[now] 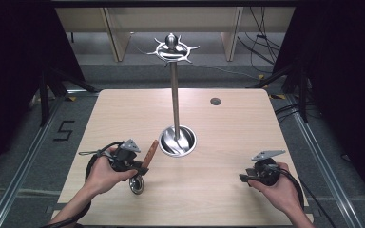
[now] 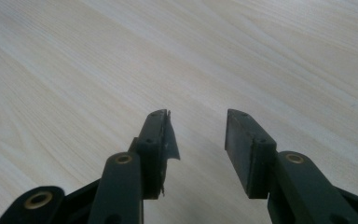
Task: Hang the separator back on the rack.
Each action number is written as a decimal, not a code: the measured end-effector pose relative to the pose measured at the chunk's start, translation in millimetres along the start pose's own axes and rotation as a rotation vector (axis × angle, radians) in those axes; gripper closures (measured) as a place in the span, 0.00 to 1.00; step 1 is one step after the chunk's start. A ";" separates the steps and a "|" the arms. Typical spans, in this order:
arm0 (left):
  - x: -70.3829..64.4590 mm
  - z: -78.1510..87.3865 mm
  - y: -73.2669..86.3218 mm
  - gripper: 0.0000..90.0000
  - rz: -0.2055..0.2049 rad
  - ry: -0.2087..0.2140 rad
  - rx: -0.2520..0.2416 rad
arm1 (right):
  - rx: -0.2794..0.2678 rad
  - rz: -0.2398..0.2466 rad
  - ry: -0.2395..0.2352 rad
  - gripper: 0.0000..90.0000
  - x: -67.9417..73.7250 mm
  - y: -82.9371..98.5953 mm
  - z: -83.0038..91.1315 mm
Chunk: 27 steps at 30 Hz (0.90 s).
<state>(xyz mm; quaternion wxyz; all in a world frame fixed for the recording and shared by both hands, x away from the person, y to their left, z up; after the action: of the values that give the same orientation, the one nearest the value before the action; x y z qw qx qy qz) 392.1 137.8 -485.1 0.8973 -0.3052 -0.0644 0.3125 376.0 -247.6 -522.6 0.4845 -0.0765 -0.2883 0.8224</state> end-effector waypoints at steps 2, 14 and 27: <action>0.5 1.6 -2.3 0.76 0.012 -0.004 -0.025 | 0.000 0.001 -0.001 0.67 0.0 -0.1 0.0; -0.4 8.7 -16.9 0.76 0.038 -0.017 -0.168 | -0.031 -0.011 0.001 0.67 0.1 -1.7 -0.8; -3.1 16.9 -29.4 0.76 0.063 -0.054 -0.261 | -0.016 0.003 0.007 0.66 -0.4 -0.9 -0.5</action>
<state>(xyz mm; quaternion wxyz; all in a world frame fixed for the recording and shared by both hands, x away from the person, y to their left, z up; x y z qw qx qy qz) 399.8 126.2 -454.0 0.8376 -0.4127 -0.1191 0.3374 377.1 -247.4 -522.6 0.4836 -0.0839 -0.2928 0.8206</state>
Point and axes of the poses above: each handheld gripper's, and its own axes: z roughly backward along the jaws, y roughly out of its underside, x roughly to its left, the point moved 7 cm from there along -z, roughly forward along the jaws, and after that the axes turned 3 degrees about -z, right-handed, at the moved point
